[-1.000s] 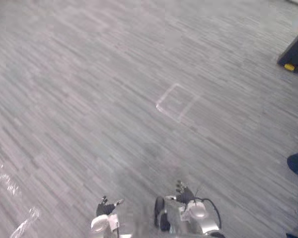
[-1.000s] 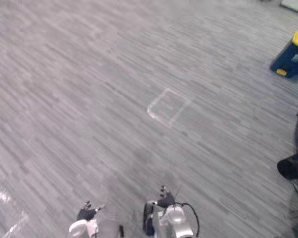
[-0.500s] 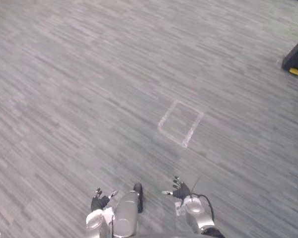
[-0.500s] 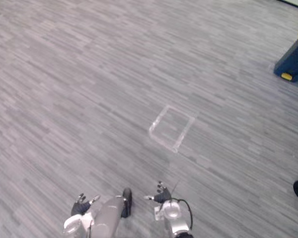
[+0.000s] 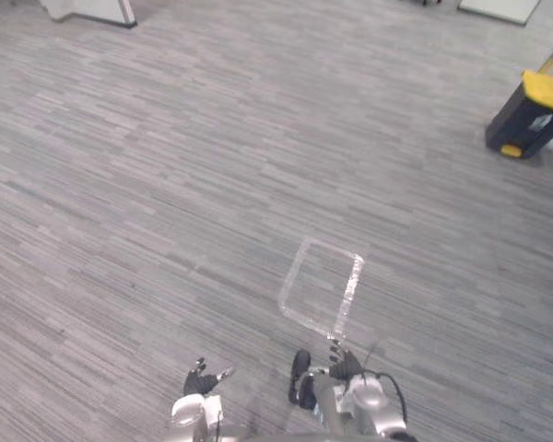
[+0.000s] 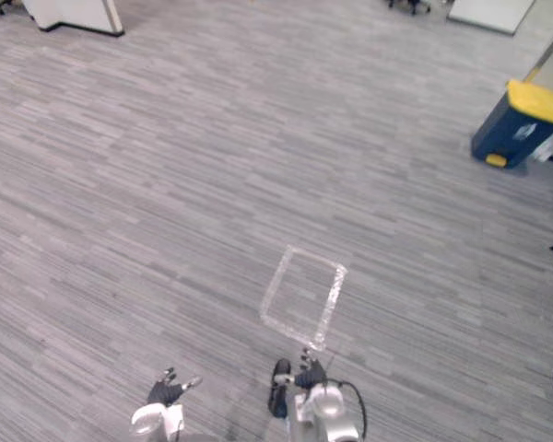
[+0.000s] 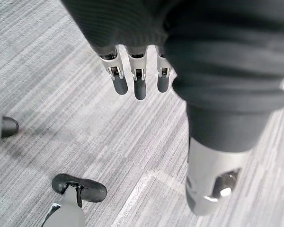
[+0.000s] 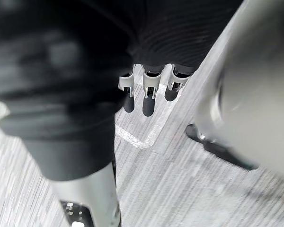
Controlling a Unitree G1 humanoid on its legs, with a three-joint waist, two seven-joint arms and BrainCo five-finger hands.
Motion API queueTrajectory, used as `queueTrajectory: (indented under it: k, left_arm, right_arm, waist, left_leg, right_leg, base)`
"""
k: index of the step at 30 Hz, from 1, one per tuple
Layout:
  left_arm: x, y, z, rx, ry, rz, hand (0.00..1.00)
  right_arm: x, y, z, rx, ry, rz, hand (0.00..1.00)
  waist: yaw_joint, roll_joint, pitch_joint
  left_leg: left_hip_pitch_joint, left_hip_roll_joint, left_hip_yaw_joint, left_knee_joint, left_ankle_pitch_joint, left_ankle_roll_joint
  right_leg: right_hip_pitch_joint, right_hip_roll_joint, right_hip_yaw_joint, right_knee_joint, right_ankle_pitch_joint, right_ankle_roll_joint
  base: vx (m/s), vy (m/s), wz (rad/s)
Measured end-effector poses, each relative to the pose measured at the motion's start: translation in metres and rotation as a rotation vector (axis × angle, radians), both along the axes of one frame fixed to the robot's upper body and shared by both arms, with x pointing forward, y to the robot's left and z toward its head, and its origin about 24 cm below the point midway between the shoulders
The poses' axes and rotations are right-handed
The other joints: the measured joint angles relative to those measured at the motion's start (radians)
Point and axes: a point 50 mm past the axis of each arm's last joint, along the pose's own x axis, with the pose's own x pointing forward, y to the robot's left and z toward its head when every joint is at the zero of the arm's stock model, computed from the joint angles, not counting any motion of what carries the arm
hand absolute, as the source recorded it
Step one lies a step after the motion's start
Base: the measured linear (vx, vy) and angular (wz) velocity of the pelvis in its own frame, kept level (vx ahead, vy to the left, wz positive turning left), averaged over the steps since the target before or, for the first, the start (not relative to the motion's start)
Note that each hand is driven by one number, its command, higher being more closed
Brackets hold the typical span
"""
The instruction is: Organize the slippers on the shoe rack
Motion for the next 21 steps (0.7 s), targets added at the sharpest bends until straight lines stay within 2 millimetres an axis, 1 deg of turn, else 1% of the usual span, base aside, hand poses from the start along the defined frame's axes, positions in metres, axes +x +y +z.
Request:
queueTrajectory:
  k: [1, 2, 3, 4, 5, 6, 7, 8, 9, 10, 11, 12, 13, 14, 15, 16, 17, 18, 19, 20, 21]
  left_arm:
    - [0.0, 0.0, 0.0, -0.002, 0.001, 0.006, 0.0]
    - [-0.002, 0.002, 0.0, -0.007, 0.006, 0.036, 0.0]
    - [-0.001, 0.004, 0.0, -0.005, 0.003, 0.04, 0.0]
    - [0.0, 0.005, 0.001, -0.003, -0.007, 0.045, 0.0]
    - [0.003, 0.008, 0.004, 0.007, -0.028, 0.048, 0.0]
    - [0.007, 0.012, 0.008, 0.021, -0.05, 0.048, 0.0]
    - [0.008, 0.014, 0.009, 0.026, -0.059, 0.05, 0.0]
    - [0.007, 0.016, 0.01, 0.029, -0.062, 0.064, 0.0]
    - [0.005, 0.017, 0.011, 0.03, -0.072, 0.073, 0.0]
    - [0.006, 0.017, 0.011, 0.03, -0.077, 0.076, 0.0]
    - [0.006, 0.016, 0.012, 0.029, -0.083, 0.075, 0.0]
    - [0.004, 0.012, 0.01, 0.02, -0.078, 0.077, 0.0]
    - [-0.002, 0.011, 0.007, 0.014, -0.054, 0.082, 0.0]
    - [-0.003, 0.014, 0.006, 0.021, -0.047, 0.083, 0.0]
    - [-0.007, 0.017, 0.005, 0.028, -0.039, 0.09, 0.0]
    - [-0.009, 0.02, 0.005, 0.031, -0.037, 0.1, 0.0]
    - [-0.009, 0.021, 0.005, 0.034, -0.034, 0.098, 0.0]
    - [-0.01, 0.021, 0.005, 0.035, -0.033, 0.096, 0.0]
    - [-0.01, 0.021, 0.005, 0.037, -0.03, 0.087, 0.0]
    - [-0.009, 0.019, 0.004, 0.038, -0.023, 0.066, 0.0]
    - [-0.009, 0.019, 0.004, 0.036, -0.021, 0.062, 0.0]
  right_arm:
    - [-0.002, 0.0, -0.001, 0.001, 0.005, 0.002, 0.0]
    - [-0.005, 0.004, 0.0, 0.008, 0.004, 0.009, 0.0]
    - [-0.006, 0.005, 0.0, 0.01, 0.002, 0.008, 0.0]
    - [-0.007, 0.005, 0.0, 0.012, 0.004, 0.006, 0.0]
    - [-0.007, 0.006, -0.001, 0.015, 0.009, 0.002, 0.0]
    - [-0.009, 0.008, -0.002, 0.02, 0.018, -0.002, 0.0]
    - [-0.009, 0.009, -0.002, 0.022, 0.019, -0.004, 0.0]
    - [-0.008, 0.01, -0.001, 0.025, 0.017, -0.008, 0.0]
    - [-0.007, 0.008, -0.001, 0.024, 0.015, -0.019, 0.0]
    - [-0.007, 0.007, -0.001, 0.022, 0.016, -0.026, 0.0]
    - [-0.008, 0.006, -0.002, 0.021, 0.02, -0.032, 0.0]
    - [-0.01, 0.006, -0.003, 0.019, 0.027, -0.035, 0.0]
    - [-0.014, 0.005, -0.006, 0.016, 0.05, -0.033, 0.0]
    - [-0.018, 0.007, -0.009, 0.016, 0.075, -0.014, 0.0]
    - [-0.02, 0.008, -0.01, 0.019, 0.082, -0.009, 0.0]
    - [-0.021, 0.008, -0.01, 0.019, 0.082, -0.01, 0.0]
    - [-0.021, 0.009, -0.009, 0.019, 0.073, -0.005, 0.0]
    - [-0.021, 0.009, -0.009, 0.019, 0.069, -0.001, 0.0]
    - [-0.019, 0.011, -0.008, 0.02, 0.063, 0.01, 0.0]
    - [-0.018, 0.01, -0.007, 0.022, 0.059, 0.007, 0.0]
    - [-0.018, 0.009, -0.008, 0.022, 0.06, 0.002, 0.0]
  waist:
    - [0.0, 0.003, 0.002]
    - [0.012, 0.01, 0.008]
    - [0.025, 0.013, 0.009]
    - [0.027, 0.012, 0.01]
    - [0.035, 0.001, 0.012]
    - [0.057, -0.018, 0.012]
    - [0.064, -0.027, 0.014]
    - [0.07, -0.033, 0.017]
    - [0.075, -0.041, 0.023]
    - [0.079, -0.042, 0.023]
    - [0.083, -0.042, 0.021]
    - [0.091, -0.029, 0.012]
    - [0.096, -0.001, -0.002]
    - [0.099, -0.015, -0.01]
    - [0.101, -0.03, -0.021]
    - [0.104, -0.05, -0.032]
    - [0.103, -0.055, -0.033]
    - [0.104, -0.056, -0.034]
    - [0.106, -0.059, -0.036]
    - [0.105, -0.057, -0.034]
    - [0.104, -0.054, -0.033]
  left_leg:
    - [-0.027, 0.012, 0.006, 0.08, 0.032, -0.002]
    - [-0.115, 0.057, 0.029, 0.345, 0.225, -0.012]
    - [-0.168, 0.086, 0.047, 0.472, 0.238, -0.006]
    - [-0.218, 0.096, 0.063, 0.549, 0.191, 0.012]
    - [-0.285, 0.1, 0.068, 0.594, 0.138, 0.034]
    - [-0.358, 0.094, 0.075, 0.552, 0.081, 0.046]
    - [-0.388, 0.086, 0.072, 0.5, 0.053, 0.047]
    - [-0.423, 0.071, 0.059, 0.403, 0.016, 0.042]
    - [-0.466, 0.045, 0.011, 0.252, 0.004, 0.035]
    - [-0.479, 0.025, -0.027, 0.176, 0.008, 0.029]
    - [-0.481, -0.008, -0.104, 0.047, 0.036, 0.008]
    - [-0.479, -0.023, -0.204, -0.085, 0.076, -0.016]
    - [-0.468, -0.018, -0.239, -0.114, 0.177, -0.069]
    - [-0.46, -0.033, -0.22, -0.088, 0.178, -0.045]
    - [-0.45, -0.04, -0.177, -0.072, 0.137, -0.026]
    - [-0.424, -0.039, -0.115, -0.064, 0.103, -0.003]
    - [-0.386, -0.029, -0.057, -0.053, 0.082, 0.03]
    - [-0.368, -0.026, -0.034, -0.053, 0.074, 0.041]
    - [-0.328, -0.019, 0.012, -0.063, 0.056, 0.057]
    - [-0.252, -0.019, 0.055, -0.108, 0.039, 0.071]
    - [-0.233, -0.019, 0.063, -0.122, 0.037, 0.072]
  right_leg:
    - [0.024, 0.011, 0.007, -0.009, -0.01, -0.002]
    - [0.12, 0.043, 0.057, -0.052, -0.038, -0.01]
    - [0.165, 0.058, 0.091, -0.071, -0.062, -0.018]
    - [0.195, 0.064, 0.117, -0.076, -0.081, -0.023]
    - [0.233, 0.063, 0.161, -0.08, -0.103, -0.021]
    - [0.276, 0.051, 0.229, -0.091, -0.12, -0.012]
    - [0.298, 0.04, 0.261, -0.097, -0.121, -0.002]
    - [0.33, 0.024, 0.307, -0.1, -0.131, 0.012]
    - [0.36, -0.002, 0.364, -0.103, -0.153, 0.029]
    - [0.371, -0.016, 0.386, -0.102, -0.167, 0.042]
    - [0.381, -0.039, 0.424, -0.097, -0.192, 0.06]
    - [0.386, -0.049, 0.469, -0.08, -0.23, 0.086]
    - [0.398, -0.048, 0.523, -0.055, -0.281, 0.117]
    - [0.393, -0.067, 0.552, -0.027, -0.296, 0.124]
    - [0.387, -0.081, 0.578, 0.022, -0.293, 0.124]
    - [0.345, -0.101, 0.596, 0.093, -0.277, 0.138]
    - [0.328, -0.115, 0.587, 0.166, -0.255, 0.177]
    - [0.315, -0.12, 0.579, 0.202, -0.245, 0.196]
    - [0.275, -0.135, 0.548, 0.291, -0.223, 0.238]
    - [0.187, -0.182, 0.413, 0.442, -0.222, 0.255]
    - [0.172, -0.194, 0.373, 0.467, -0.228, 0.245]
  base:
    - [0.55, -0.058, -0.48]
    - [0.45, 0.0, -0.72]
    - [0.55, 0.02, -0.87]
    - [0.51, 0.074, -0.84]
    - [0.58, 0.088, -1.18]
    - [0.58, 0.1, -1.35]
    - [0.4, 0.101, -1.43]
    - [0.46, 0.171, -1.32]
    - [0.57, 0.268, -1.19]
    - [0.56, 0.305, -1.14]
    - [0.51, 0.345, -1.1]
    - [0.51, 0.386, -1.38]
    - [0.53, 0.411, -1.33]
    - [0.55, 0.43, -1.12]
    - [0.53, 0.39, -1.05]
    - [0.66, 0.459, -1.23]
    - [0.44, 0.296, -1.16]
    - [0.39, 0.263, -1.2]
    - [0.33, 0.232, -1.4]
    - [0.39, 0.279, -1.35]
    - [0.31, 0.218, -1.11]
